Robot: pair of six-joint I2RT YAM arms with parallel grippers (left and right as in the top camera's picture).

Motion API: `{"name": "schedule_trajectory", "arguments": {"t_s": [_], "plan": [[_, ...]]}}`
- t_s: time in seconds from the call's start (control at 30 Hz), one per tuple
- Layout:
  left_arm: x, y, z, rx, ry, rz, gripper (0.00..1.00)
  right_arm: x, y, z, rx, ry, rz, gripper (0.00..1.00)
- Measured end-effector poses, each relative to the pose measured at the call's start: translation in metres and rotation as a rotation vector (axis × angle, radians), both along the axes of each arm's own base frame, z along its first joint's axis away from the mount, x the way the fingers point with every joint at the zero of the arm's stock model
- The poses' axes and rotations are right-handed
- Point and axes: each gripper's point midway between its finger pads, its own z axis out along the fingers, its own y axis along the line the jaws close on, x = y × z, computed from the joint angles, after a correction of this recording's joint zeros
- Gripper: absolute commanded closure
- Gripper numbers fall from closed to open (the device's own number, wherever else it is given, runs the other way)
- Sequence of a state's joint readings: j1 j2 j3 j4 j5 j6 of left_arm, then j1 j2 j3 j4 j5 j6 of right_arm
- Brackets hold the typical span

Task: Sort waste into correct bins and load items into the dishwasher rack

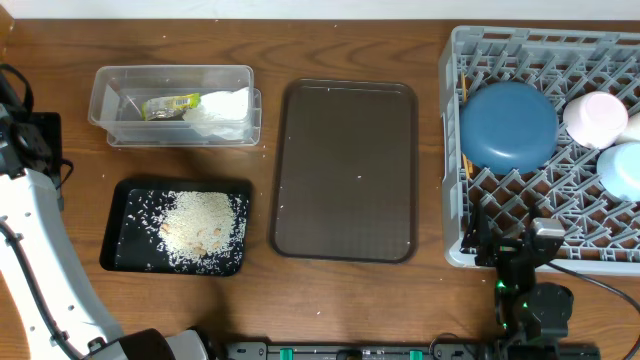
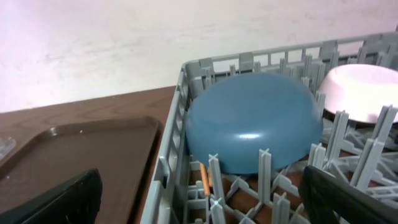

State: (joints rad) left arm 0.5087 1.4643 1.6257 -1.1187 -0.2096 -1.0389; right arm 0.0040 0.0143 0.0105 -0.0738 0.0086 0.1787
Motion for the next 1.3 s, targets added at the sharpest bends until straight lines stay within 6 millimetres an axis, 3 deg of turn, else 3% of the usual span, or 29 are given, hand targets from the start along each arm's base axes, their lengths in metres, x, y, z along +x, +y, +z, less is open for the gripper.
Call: {"name": "schedule_trajectory", "arguments": {"t_s": [1.3], "plan": [[-0.0019,-0.0011,-0.0013,-0.003,0.014,-0.008,0.08,0.0000,0.0002,-0.0001,-0.031,0.001,0.004,0.01]]}}
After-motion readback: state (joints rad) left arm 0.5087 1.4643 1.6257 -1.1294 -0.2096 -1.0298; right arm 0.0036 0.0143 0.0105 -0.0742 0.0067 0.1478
